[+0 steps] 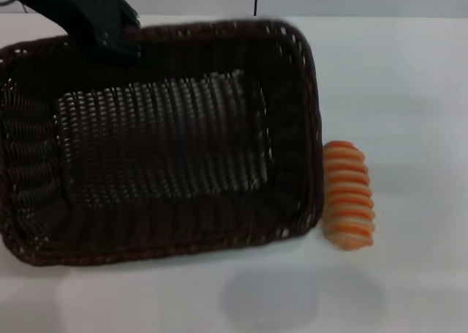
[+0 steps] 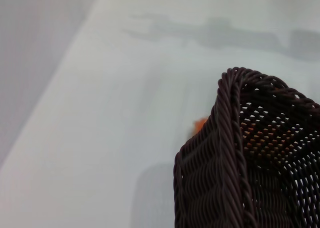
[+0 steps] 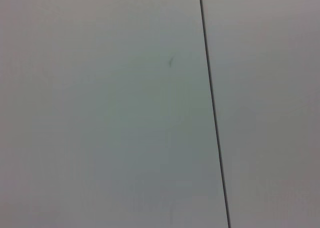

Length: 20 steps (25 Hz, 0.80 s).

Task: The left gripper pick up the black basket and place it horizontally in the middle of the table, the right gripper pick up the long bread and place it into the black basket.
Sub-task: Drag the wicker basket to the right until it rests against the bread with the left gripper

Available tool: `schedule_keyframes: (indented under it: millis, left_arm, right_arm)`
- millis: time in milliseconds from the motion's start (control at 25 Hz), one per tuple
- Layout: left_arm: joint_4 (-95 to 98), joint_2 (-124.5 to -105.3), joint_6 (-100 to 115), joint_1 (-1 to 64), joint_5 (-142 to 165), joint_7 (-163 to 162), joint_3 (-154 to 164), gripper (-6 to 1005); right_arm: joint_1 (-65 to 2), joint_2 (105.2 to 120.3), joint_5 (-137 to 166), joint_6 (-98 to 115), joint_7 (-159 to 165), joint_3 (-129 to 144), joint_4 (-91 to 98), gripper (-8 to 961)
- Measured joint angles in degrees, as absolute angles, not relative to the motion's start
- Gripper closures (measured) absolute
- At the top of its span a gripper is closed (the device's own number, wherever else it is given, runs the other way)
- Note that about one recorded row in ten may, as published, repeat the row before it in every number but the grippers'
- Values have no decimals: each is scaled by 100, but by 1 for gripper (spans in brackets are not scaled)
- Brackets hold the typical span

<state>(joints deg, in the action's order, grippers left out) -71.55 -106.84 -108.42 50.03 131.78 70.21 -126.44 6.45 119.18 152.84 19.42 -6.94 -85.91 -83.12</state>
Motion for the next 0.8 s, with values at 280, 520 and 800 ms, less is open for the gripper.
schedule_keyframes:
  millis: [280,520,800]
  left_arm:
    - [-6887,-10895,-10838,5052,13542,7568,-12102,755]
    - [-6919,-11094,-10731,4941,13893,7789,-12165,742]
    - [-6864,-11208,-10363,4795,13938,7972,-12456,726]
  right_arm:
    - [790,11918,15283,1916,-694,-8562,-8416,342]
    - [819,11922,15284,1889,-695,-8544,-8454,343]
    - [835,11926,15281,1882,-694,-8486,-8524,343]
